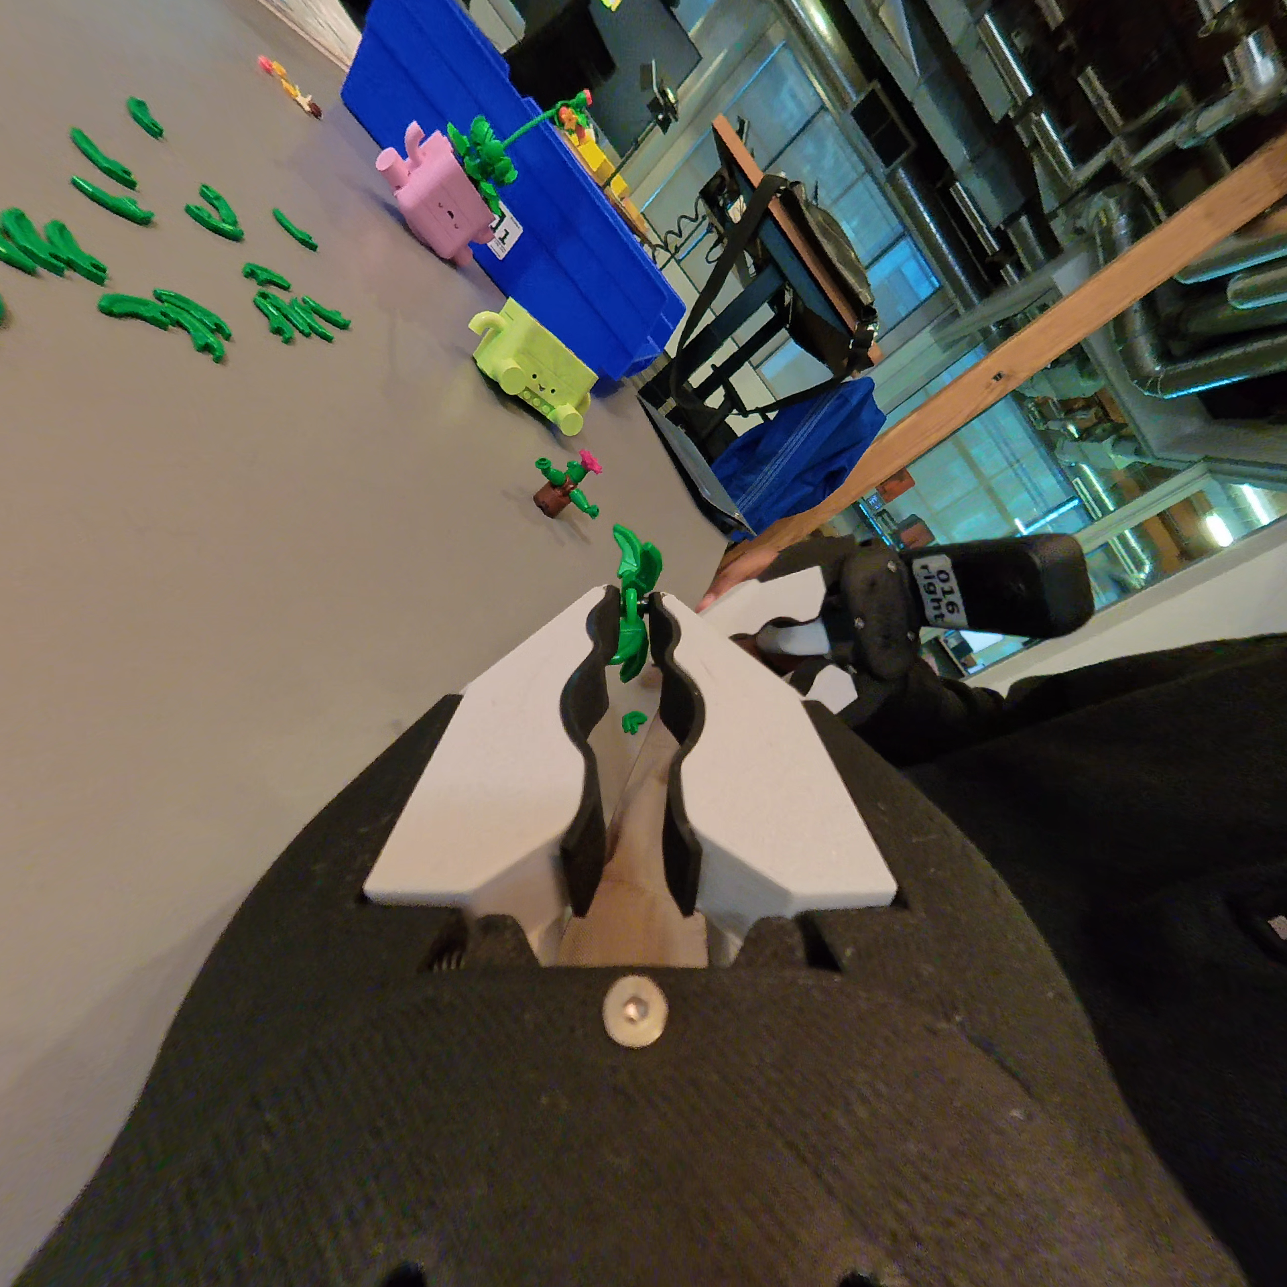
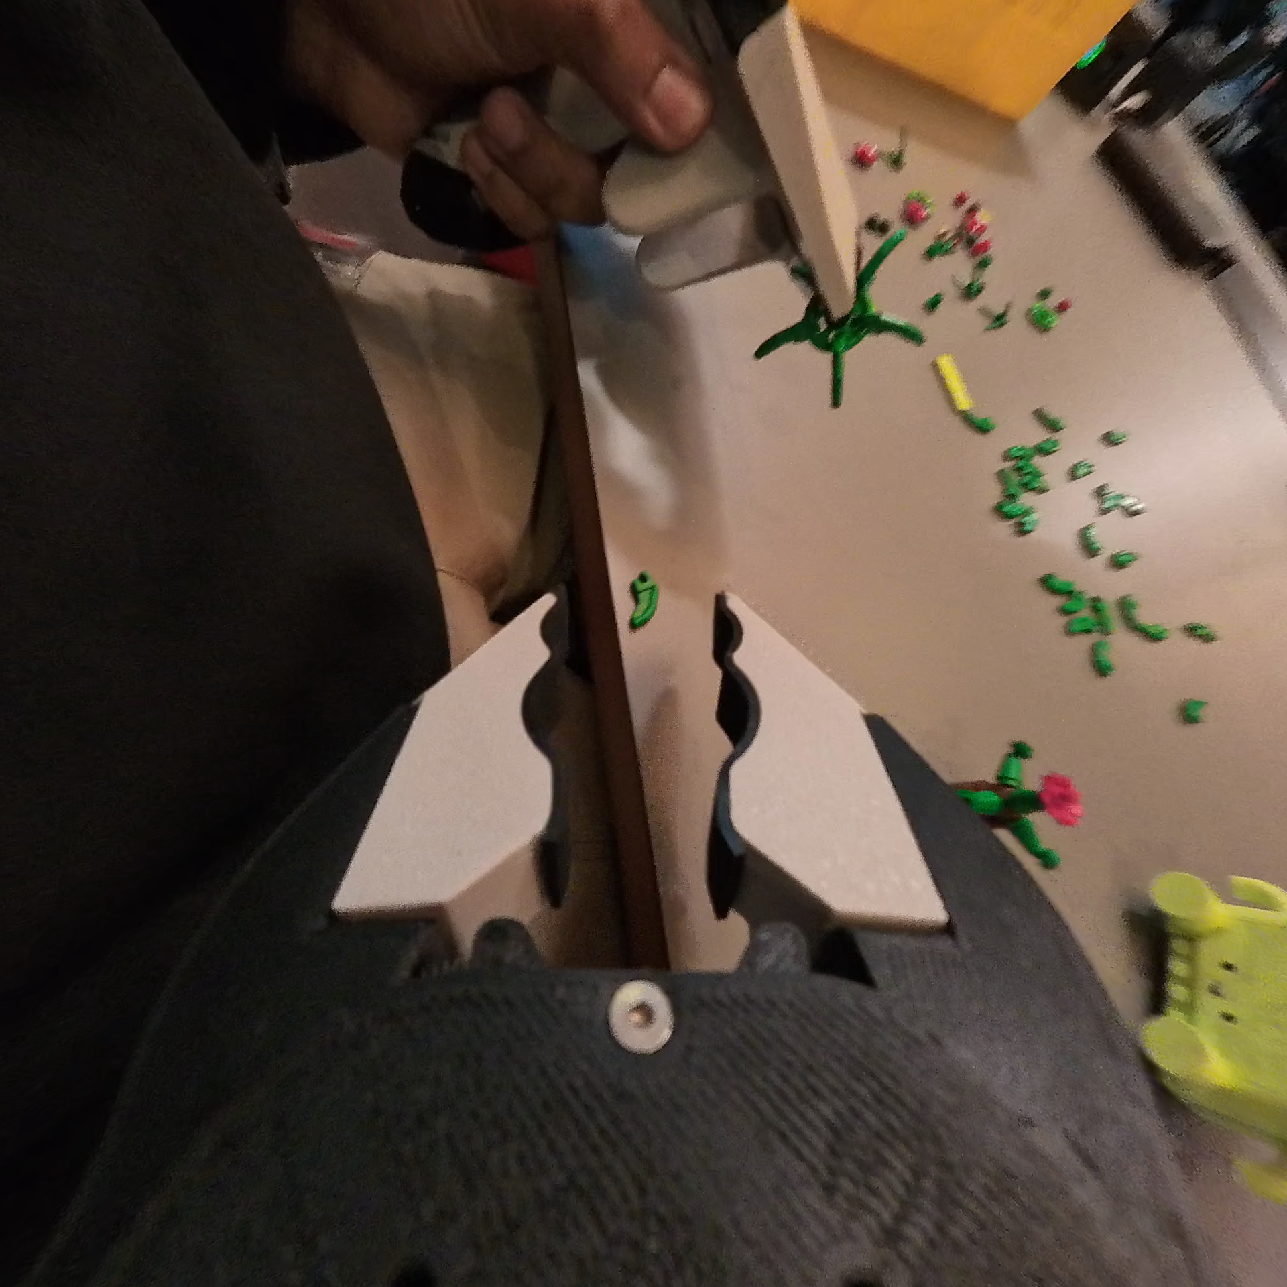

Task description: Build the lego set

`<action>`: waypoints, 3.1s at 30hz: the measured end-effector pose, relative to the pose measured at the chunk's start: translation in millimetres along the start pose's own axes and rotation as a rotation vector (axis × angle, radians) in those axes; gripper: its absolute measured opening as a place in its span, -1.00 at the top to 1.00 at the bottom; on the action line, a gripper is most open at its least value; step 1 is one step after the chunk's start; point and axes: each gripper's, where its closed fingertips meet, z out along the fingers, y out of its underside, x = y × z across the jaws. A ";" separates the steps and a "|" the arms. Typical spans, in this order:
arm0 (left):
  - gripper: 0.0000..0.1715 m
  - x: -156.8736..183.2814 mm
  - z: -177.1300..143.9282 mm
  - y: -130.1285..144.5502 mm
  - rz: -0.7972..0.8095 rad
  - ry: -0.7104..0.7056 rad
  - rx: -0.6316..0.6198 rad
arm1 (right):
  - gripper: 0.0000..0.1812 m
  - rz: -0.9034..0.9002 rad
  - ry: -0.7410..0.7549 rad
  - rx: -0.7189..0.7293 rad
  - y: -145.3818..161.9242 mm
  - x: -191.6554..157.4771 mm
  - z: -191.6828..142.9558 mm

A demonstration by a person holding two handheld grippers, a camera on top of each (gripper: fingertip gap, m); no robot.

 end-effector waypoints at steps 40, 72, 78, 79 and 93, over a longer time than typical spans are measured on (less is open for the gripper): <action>0.94 2.0 -0.1 0.8 0.000 0.007 0.002 | 0.92 -0.401 0.182 -0.105 6.8 -9.7 16.1; 0.94 24.5 17.9 38.2 -0.279 0.204 -0.205 | 0.99 -0.130 0.042 0.035 -30.5 30.4 -10.4; 0.94 17.4 16.0 46.7 -0.228 0.121 -0.277 | 1.00 -0.179 -0.140 -0.056 -5.0 9.2 1.6; 0.95 19.2 15.2 47.6 -0.233 0.129 -0.288 | 1.00 -0.126 -0.179 -0.073 -0.8 4.8 2.3; 0.94 5.2 27.5 74.7 -0.096 -0.033 -0.434 | 0.99 0.265 -0.222 -0.143 13.0 -3.3 4.7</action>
